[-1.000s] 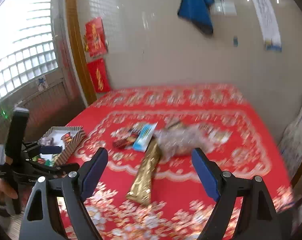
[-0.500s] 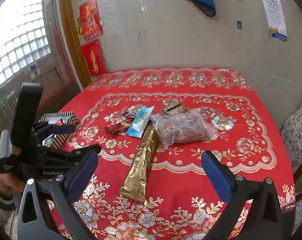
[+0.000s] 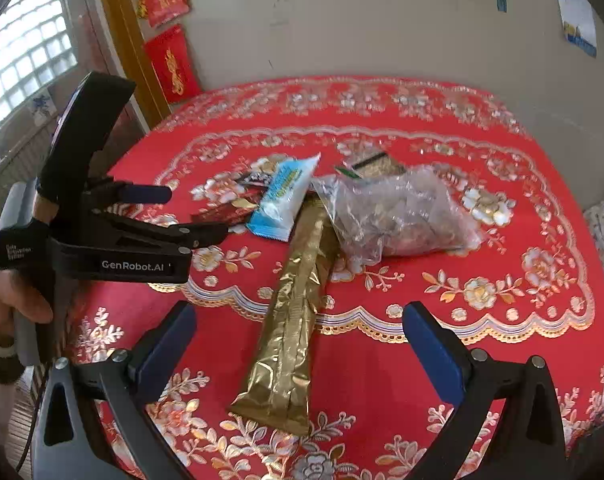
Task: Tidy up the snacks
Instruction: 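Grasp the brown chocolate bar with the left gripper while the right gripper grasps the gold wafer stick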
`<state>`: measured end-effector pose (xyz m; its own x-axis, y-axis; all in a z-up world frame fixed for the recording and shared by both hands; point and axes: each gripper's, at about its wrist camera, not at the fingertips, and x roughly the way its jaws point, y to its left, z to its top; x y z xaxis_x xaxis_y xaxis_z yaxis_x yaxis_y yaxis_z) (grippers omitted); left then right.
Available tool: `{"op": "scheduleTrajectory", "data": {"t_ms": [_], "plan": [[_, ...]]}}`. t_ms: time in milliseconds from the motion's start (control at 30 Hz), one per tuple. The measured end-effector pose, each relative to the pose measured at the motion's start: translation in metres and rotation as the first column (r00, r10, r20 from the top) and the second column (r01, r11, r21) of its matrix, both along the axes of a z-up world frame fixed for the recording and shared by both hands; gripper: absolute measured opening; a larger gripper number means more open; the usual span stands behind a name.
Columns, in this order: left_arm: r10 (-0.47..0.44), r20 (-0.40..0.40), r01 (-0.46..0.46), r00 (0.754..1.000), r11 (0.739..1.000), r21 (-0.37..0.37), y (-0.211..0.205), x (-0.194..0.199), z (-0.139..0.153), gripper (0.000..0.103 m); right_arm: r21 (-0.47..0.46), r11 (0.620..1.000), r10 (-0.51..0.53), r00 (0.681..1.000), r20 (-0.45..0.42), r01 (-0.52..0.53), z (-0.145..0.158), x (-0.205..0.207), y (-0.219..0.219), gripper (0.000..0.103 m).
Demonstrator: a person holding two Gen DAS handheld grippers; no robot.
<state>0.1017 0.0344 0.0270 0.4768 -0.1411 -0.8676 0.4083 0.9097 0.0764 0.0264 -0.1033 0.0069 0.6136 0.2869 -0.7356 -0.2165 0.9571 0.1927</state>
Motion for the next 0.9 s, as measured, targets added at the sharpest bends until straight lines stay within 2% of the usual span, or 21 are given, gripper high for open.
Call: {"op": "scheduleTrajectory", "data": {"t_ms": [233, 367, 400, 467, 500, 533, 567, 633, 667, 700, 733, 767, 900], "plan": [[-0.052, -0.033, 0.051, 0.998, 0.998, -0.032, -0.003, 0.019, -0.015, 0.088, -0.017, 1.0, -0.003, 0.999, -0.034, 0.002, -0.012, 0.011, 0.007, 0.095], [-0.07, -0.042, 0.07, 0.997, 0.997, -0.014, -0.01, 0.024, -0.022, 0.088, -0.029, 1.0, -0.013, 0.999, -0.049, 0.011, -0.016, 0.02, 0.011, 0.092], [-0.069, -0.041, 0.068, 0.997, 0.997, -0.021, -0.011, 0.025, -0.022, 0.088, -0.028, 1.0, -0.014, 0.998, -0.053, 0.013, -0.017, 0.023, 0.011, 0.087], [-0.066, -0.044, 0.065, 0.997, 0.998, -0.022, -0.012, 0.026, -0.022, 0.088, -0.03, 1.0, -0.009, 0.997, -0.071, 0.007, -0.021, 0.028, 0.013, 0.07], [-0.065, -0.045, 0.064, 0.997, 0.998, -0.022, -0.012, 0.027, -0.023, 0.088, -0.033, 0.999, -0.006, 0.997, -0.082, 0.003, -0.023, 0.032, 0.014, 0.057], [-0.063, -0.045, 0.062, 0.997, 0.998, -0.025, -0.012, 0.026, -0.023, 0.087, -0.043, 0.999, -0.004, 0.996, -0.085, 0.001, -0.024, 0.032, 0.015, 0.049], [-0.062, -0.047, 0.061, 0.997, 0.998, -0.033, -0.011, 0.025, -0.023, 0.083, -0.055, 0.998, -0.001, 0.997, -0.075, -0.004, -0.024, 0.032, 0.016, 0.048], [-0.06, -0.051, 0.057, 0.997, 0.997, -0.049, -0.011, 0.023, -0.021, 0.073, -0.072, 0.997, 0.011, 0.997, -0.071, -0.016, -0.024, 0.03, 0.017, 0.035], [-0.061, -0.05, 0.058, 0.997, 0.997, -0.051, -0.011, 0.021, -0.02, 0.063, -0.08, 0.997, 0.014, 0.998, -0.065, -0.019, -0.024, 0.028, 0.017, 0.031], [-0.059, -0.05, 0.056, 0.997, 0.997, -0.052, -0.011, 0.018, -0.018, 0.045, -0.079, 0.997, 0.018, 0.998, -0.06, -0.022, -0.024, 0.025, 0.015, 0.026], [-0.056, -0.051, 0.053, 0.997, 0.997, -0.049, -0.01, 0.015, -0.016, 0.032, -0.071, 0.997, 0.022, 0.998, -0.058, -0.026, -0.024, 0.023, 0.013, 0.024], [-0.051, -0.058, 0.048, 0.997, 0.998, -0.043, -0.01, 0.013, -0.015, 0.029, -0.061, 0.998, 0.025, 0.998, -0.054, -0.028, -0.023, 0.019, 0.012, 0.022], [-0.034, -0.044, 0.032, 0.998, 0.999, -0.031, -0.007, -0.004, -0.015, 0.028, -0.027, 0.999, 0.033, 0.998, -0.044, -0.034, -0.022, 0.004, 0.007, 0.018]]}}
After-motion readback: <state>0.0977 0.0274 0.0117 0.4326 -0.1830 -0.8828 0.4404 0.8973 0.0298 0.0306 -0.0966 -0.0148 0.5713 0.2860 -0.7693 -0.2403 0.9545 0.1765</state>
